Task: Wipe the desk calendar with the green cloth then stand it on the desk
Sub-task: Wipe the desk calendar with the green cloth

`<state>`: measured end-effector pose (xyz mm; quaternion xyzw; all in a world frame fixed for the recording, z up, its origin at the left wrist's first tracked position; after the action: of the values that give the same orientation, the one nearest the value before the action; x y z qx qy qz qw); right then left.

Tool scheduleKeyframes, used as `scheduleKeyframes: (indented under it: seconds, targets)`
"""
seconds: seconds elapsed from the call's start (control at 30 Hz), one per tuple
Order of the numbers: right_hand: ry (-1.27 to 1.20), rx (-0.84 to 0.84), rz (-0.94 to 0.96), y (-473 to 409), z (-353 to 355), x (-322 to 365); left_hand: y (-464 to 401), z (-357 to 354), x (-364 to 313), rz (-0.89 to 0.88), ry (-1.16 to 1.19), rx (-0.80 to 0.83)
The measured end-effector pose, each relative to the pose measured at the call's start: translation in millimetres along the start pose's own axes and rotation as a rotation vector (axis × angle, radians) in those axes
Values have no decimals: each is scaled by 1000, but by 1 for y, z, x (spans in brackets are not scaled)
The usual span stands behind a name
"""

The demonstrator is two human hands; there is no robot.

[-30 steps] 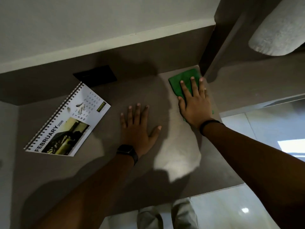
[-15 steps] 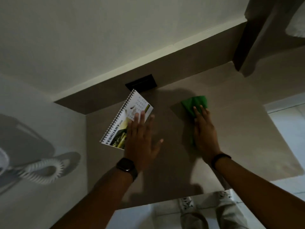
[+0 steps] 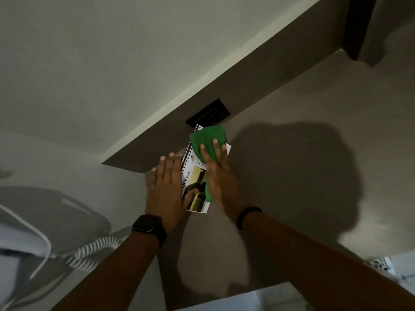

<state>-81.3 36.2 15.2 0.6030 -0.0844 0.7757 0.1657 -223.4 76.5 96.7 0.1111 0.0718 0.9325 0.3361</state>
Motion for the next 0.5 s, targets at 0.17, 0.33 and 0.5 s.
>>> scheduleKeyframes:
  seconds: [0.17, 0.33, 0.5]
  targets:
    - [147, 92, 117, 20, -16, -21, 4, -2, 6, -8, 15, -26]
    - [74, -56, -153, -6, -7, -21, 2, -5, 5, 6, -18, -16]
    - [241, 54, 71, 19, -22, -10, 2, -6, 4, 12, -19, -36]
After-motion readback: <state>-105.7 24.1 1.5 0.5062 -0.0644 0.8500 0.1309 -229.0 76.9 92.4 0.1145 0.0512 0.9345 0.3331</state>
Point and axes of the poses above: each hand's wrist, its own y-axis away from the middle knuckle, its own z-axis out of the back of the hand, x = y × z, the point moved 3 cm from there along -y, towards the middle knuckle, and after that the axes turned 10 degrees about -z, right-handed, at the moved point
